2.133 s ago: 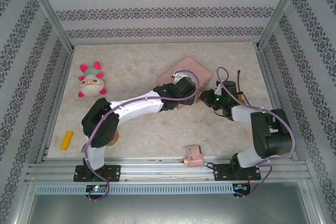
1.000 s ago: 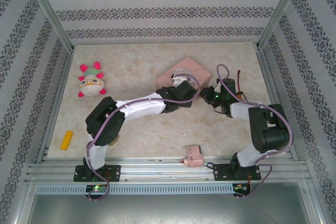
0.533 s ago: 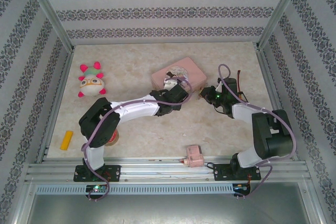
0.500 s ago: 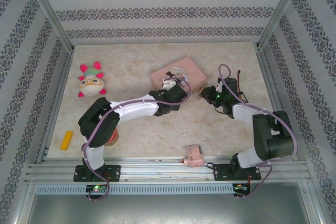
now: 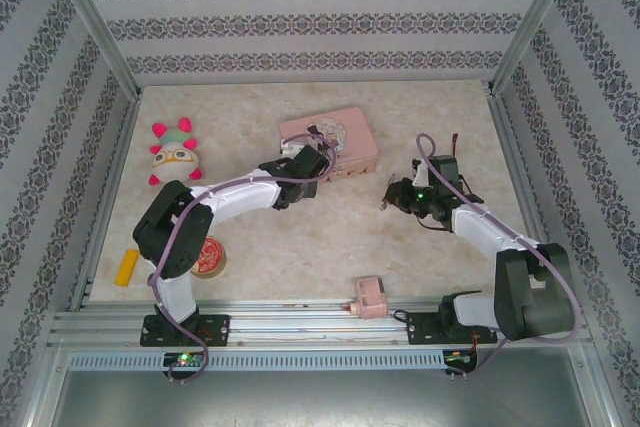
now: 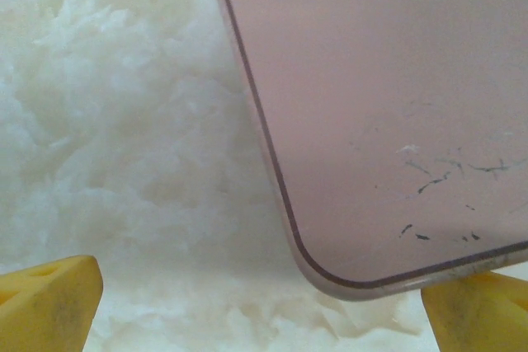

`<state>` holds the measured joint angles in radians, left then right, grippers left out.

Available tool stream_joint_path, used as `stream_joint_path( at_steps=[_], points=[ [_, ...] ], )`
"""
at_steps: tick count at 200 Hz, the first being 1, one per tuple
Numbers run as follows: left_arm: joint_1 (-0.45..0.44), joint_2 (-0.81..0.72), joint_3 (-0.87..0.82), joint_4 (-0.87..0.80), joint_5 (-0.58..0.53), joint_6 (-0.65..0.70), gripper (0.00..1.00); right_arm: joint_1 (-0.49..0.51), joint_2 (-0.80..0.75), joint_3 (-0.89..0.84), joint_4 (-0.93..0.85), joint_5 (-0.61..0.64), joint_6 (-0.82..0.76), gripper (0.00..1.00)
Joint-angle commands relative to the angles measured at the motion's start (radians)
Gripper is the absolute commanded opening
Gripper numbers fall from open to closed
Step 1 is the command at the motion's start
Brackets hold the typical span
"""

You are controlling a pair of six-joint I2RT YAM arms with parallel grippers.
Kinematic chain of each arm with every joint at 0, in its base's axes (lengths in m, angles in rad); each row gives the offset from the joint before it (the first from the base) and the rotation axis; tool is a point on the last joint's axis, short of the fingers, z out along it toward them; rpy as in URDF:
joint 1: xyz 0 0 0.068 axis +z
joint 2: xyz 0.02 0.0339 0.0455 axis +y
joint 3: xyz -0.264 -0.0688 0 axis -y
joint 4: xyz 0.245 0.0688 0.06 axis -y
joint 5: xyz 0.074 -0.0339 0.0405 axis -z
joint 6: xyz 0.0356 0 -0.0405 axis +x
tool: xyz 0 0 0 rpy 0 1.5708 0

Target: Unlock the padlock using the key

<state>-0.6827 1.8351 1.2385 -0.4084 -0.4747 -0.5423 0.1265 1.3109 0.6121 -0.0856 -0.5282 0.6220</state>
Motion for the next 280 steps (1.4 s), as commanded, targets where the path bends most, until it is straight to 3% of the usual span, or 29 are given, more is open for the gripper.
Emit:
stream_joint_path(
  at_steps=[1,51,114,191,280],
  points=[
    [0.033,-0.004,0.046,0.041,-0.010,0.034,0.99,0.002,-0.011,-0.003,-0.058,-0.101,-0.057,0.00],
    [0.078,0.035,0.102,0.039,0.014,0.055,0.99,0.032,0.035,0.001,-0.058,-0.208,-0.082,0.00],
    [0.092,-0.002,0.089,0.025,0.010,0.054,0.99,0.062,0.157,0.078,-0.095,-0.246,-0.131,0.00],
    [0.092,-0.244,-0.081,0.038,0.045,-0.006,0.99,0.054,0.358,0.268,-0.297,-0.196,-0.257,0.02],
    [0.110,-0.547,-0.291,0.026,-0.006,-0.068,0.99,0.045,0.412,0.348,-0.473,0.022,-0.313,0.27]
  ],
)
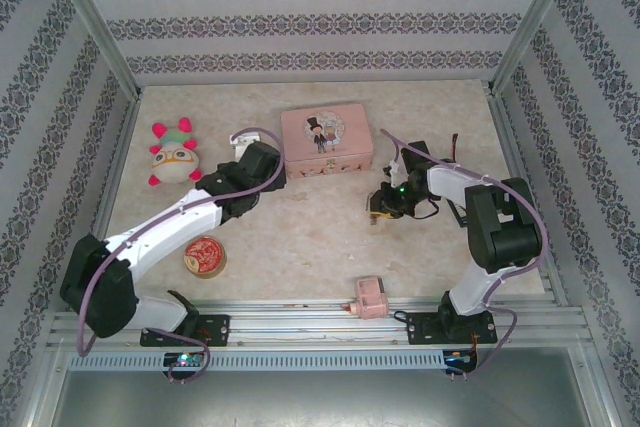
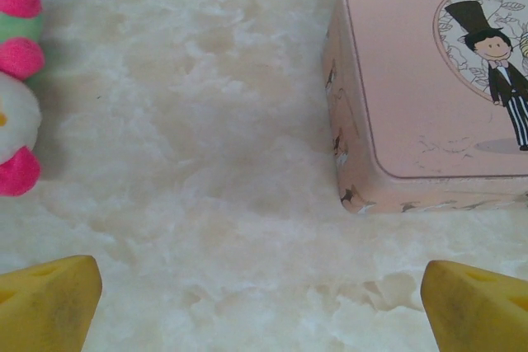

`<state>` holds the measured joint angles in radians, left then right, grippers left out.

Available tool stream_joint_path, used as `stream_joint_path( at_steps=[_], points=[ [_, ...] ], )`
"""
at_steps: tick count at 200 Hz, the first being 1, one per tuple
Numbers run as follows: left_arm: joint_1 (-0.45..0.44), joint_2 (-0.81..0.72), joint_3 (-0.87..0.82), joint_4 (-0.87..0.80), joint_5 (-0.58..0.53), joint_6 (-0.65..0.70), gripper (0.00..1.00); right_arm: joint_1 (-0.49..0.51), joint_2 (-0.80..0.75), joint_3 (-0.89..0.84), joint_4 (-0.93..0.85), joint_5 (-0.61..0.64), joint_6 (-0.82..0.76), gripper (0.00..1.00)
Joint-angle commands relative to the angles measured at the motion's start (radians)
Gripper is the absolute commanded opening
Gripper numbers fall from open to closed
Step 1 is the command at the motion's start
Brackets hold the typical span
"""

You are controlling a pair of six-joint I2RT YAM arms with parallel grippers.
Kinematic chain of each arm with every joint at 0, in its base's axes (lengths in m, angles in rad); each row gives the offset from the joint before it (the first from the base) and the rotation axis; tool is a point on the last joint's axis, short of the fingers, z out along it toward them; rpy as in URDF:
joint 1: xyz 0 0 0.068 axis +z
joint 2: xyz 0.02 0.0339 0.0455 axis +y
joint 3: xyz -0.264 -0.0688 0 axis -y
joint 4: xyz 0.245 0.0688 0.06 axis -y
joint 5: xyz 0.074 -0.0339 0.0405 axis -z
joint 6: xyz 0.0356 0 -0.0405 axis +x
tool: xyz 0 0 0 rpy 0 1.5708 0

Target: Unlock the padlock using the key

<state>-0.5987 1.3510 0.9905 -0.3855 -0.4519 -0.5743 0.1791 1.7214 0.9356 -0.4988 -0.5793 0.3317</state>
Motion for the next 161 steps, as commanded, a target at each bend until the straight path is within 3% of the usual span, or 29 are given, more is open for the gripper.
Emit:
stream_joint_path(
  at_steps=[1,48,106,139,143,145,147,161],
  points=[
    [0.026,-0.067,-0.045,0.003,-0.029,-0.036,0.99,-0.008,0.001,0.025,-0.061,0.074,-0.023,0.27],
    [0.048,-0.173,-0.094,-0.044,-0.060,-0.048,0.99,-0.007,-0.051,0.027,-0.083,0.134,-0.019,0.40],
    [0.084,-0.366,-0.178,-0.090,-0.118,-0.018,0.99,-0.040,-0.277,0.021,-0.126,0.230,-0.040,0.49],
    [0.097,-0.545,-0.265,-0.075,-0.199,0.058,0.99,-0.062,-0.421,0.016,-0.110,0.343,-0.078,0.70],
    [0.098,-0.569,-0.280,-0.058,-0.206,0.078,0.99,-0.064,-0.439,0.012,-0.102,0.358,-0.081,0.76],
    [0.098,-0.583,-0.288,-0.049,-0.209,0.089,0.99,-0.065,-0.447,0.010,-0.095,0.364,-0.083,0.92],
    [0.099,-0.596,-0.296,-0.041,-0.213,0.099,0.99,-0.064,-0.456,0.007,-0.088,0.369,-0.086,0.97],
    [0.102,-0.677,-0.354,0.031,-0.250,0.173,0.99,-0.066,-0.516,-0.025,-0.030,0.413,-0.102,0.98]
  ],
)
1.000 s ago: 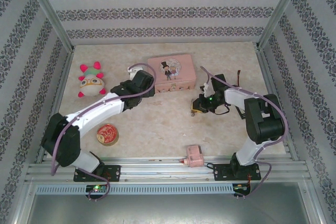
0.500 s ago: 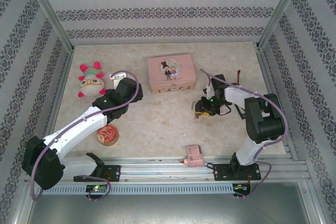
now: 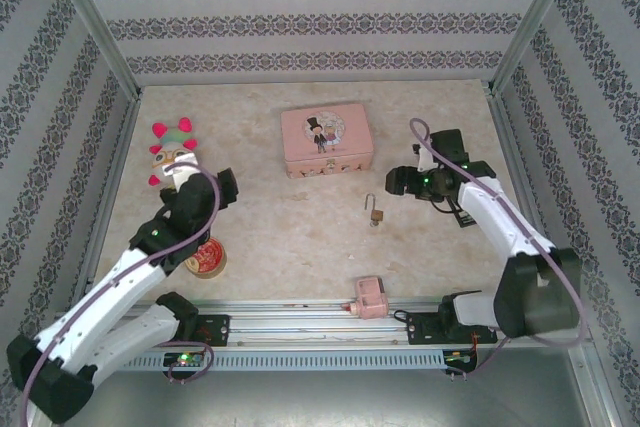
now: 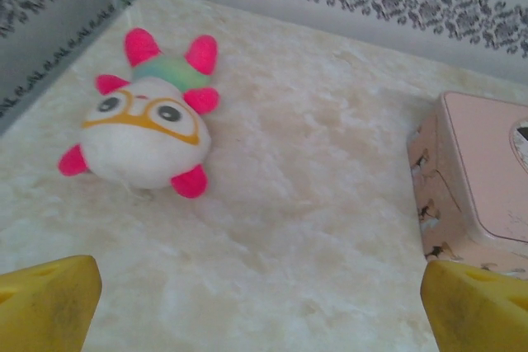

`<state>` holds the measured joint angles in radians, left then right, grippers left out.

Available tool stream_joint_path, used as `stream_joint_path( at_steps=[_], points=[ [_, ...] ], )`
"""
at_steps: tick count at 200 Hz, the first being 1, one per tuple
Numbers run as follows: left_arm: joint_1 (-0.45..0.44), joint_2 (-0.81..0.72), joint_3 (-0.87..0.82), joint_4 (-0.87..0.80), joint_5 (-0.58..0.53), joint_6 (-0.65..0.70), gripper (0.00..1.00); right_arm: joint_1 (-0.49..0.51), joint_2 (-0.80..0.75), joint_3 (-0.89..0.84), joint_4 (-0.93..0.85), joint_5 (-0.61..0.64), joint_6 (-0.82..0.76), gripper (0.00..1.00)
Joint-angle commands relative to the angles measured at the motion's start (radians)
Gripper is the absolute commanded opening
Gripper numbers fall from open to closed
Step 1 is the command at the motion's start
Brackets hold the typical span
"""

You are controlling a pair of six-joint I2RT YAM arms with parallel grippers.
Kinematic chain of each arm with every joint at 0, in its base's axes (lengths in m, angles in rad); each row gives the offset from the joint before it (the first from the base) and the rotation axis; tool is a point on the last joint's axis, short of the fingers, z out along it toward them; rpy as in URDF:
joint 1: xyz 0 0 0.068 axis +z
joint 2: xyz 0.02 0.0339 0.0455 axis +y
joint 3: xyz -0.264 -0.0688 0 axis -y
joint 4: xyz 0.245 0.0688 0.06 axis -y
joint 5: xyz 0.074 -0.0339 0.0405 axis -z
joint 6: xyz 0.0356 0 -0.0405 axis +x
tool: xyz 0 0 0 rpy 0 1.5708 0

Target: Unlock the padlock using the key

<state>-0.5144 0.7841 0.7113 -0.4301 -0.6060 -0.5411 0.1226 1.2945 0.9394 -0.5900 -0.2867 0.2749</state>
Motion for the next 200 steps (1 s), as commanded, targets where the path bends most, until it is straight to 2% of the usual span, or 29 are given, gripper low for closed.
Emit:
stream_joint_path(
  at_steps=[1,39,57,77,94,109,121,159,200],
  points=[
    [0.018,-0.116,-0.079,0.082,-0.098,0.145,0.99,-0.009,-0.094,-0.031,0.065,0.124,-0.046,0.98],
    [0.061,-0.229,-0.197,0.306,-0.144,0.395,0.99,-0.015,-0.234,-0.135,0.240,0.288,-0.088,0.98],
    [0.111,-0.230,-0.219,0.367,-0.101,0.450,0.99,-0.022,-0.277,-0.167,0.299,0.337,-0.100,0.98],
    [0.206,-0.204,-0.247,0.441,0.011,0.481,0.99,-0.027,-0.306,-0.202,0.363,0.398,-0.098,0.98],
    [0.335,-0.157,-0.251,0.466,0.193,0.467,0.99,-0.031,-0.318,-0.218,0.399,0.442,-0.094,0.98],
    [0.443,-0.100,-0.269,0.532,0.345,0.448,0.99,-0.035,-0.323,-0.221,0.415,0.431,-0.117,0.98],
    [0.500,-0.049,-0.294,0.607,0.413,0.451,0.99,-0.034,-0.325,-0.229,0.435,0.424,-0.135,0.98],
    [0.575,0.110,-0.370,0.870,0.551,0.465,0.99,-0.035,-0.360,-0.320,0.598,0.431,-0.157,0.98],
    [0.593,0.303,-0.391,1.064,0.611,0.477,0.99,-0.035,-0.392,-0.438,0.777,0.472,-0.200,0.98]
  ],
)
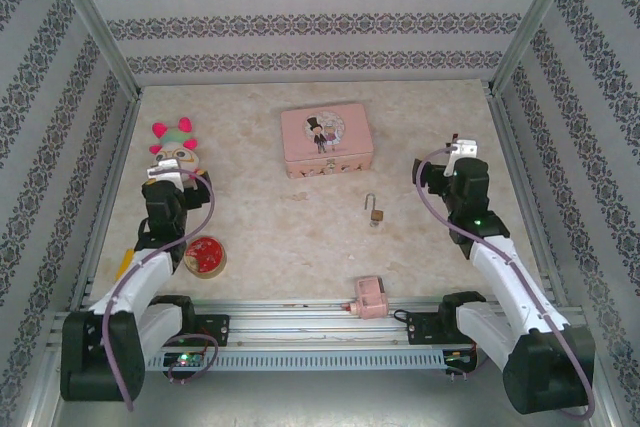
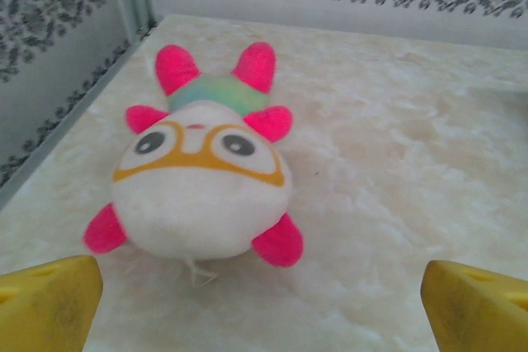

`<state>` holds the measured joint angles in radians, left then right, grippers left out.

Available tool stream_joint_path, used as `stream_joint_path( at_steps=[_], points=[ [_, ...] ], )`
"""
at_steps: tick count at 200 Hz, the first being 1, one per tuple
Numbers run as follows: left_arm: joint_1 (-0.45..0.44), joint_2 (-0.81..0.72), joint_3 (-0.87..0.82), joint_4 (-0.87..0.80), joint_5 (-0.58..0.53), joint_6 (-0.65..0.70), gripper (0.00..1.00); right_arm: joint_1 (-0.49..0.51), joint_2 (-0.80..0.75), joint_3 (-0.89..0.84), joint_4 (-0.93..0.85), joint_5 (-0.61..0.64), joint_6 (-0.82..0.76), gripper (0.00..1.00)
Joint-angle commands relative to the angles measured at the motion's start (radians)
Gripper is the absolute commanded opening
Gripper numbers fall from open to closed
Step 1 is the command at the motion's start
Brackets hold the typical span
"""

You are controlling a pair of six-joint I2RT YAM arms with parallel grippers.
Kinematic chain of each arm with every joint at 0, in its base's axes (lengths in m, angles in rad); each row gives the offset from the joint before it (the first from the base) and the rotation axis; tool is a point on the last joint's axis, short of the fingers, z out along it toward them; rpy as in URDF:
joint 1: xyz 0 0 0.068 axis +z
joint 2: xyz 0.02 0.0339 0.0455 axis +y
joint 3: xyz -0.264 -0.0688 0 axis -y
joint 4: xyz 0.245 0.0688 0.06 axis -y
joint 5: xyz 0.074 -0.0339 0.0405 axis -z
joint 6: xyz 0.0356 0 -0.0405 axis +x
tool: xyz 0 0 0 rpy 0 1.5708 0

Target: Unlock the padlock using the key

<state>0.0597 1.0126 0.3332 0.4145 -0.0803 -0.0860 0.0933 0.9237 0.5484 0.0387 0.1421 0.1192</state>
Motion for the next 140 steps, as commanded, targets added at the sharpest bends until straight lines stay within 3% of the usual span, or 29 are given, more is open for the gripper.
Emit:
stream_joint_path(
  at_steps=[1,64,79,140],
  points=[
    [0.019,0.079,-0.013,0.224,0.086,0.021,0.99,-0.006,-0.022,-0.048,0.150,0.044,-0.046,0.98],
    [0.026,0.302,-0.010,0.436,0.177,0.001,0.99,-0.010,-0.027,-0.091,0.186,0.068,-0.103,0.98],
    [0.027,0.324,0.006,0.412,0.199,0.010,0.99,-0.012,-0.034,-0.111,0.215,0.068,-0.109,0.98],
    [0.027,0.408,-0.043,0.573,0.298,0.046,0.99,-0.021,-0.039,-0.154,0.264,0.073,-0.096,0.98]
  ],
)
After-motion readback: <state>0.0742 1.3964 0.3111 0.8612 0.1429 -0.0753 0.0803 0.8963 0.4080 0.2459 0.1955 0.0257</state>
